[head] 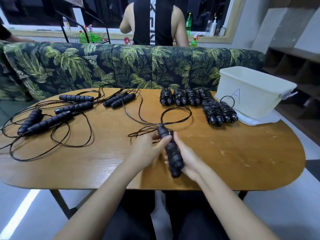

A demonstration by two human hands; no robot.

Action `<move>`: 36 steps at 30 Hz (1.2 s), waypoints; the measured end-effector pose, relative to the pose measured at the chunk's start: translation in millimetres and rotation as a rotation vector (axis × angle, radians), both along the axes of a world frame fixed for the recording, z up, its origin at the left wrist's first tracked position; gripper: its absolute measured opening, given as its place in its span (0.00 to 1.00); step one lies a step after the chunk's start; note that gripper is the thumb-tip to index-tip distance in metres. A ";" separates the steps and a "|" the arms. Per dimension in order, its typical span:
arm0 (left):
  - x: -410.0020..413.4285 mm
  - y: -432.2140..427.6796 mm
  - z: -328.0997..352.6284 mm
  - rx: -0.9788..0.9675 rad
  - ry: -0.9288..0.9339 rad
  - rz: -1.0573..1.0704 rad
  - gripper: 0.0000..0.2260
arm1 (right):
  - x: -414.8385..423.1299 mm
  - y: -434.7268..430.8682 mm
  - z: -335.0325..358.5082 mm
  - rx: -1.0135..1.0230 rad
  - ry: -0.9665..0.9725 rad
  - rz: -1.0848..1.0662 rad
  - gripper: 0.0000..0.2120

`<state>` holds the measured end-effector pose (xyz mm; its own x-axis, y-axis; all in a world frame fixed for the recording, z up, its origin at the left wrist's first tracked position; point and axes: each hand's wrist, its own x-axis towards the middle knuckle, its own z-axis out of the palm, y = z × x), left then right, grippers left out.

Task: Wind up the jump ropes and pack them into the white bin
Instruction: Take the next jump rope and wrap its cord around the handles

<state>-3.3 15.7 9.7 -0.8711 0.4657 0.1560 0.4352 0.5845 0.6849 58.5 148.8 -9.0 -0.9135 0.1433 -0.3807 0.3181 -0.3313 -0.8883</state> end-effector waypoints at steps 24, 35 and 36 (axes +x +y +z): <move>11.4 8.0 -10.7 -0.612 0.232 0.200 0.27 | -1.9 12.9 -8.4 0.650 0.037 -0.121 0.22; -4.2 -11.8 11.8 0.453 -0.739 0.030 0.25 | 6.0 9.8 3.0 -0.083 0.114 -0.169 0.15; -1.1 -12.6 12.2 0.457 -0.723 0.023 0.24 | 5.7 7.6 1.8 -0.098 0.119 -0.160 0.15</move>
<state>-4.5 3.1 21.9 -0.8373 0.4733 -0.2736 -0.2084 0.1863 0.9601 64.2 156.4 -7.2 -0.9215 0.2573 -0.2909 0.1497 -0.4558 -0.8774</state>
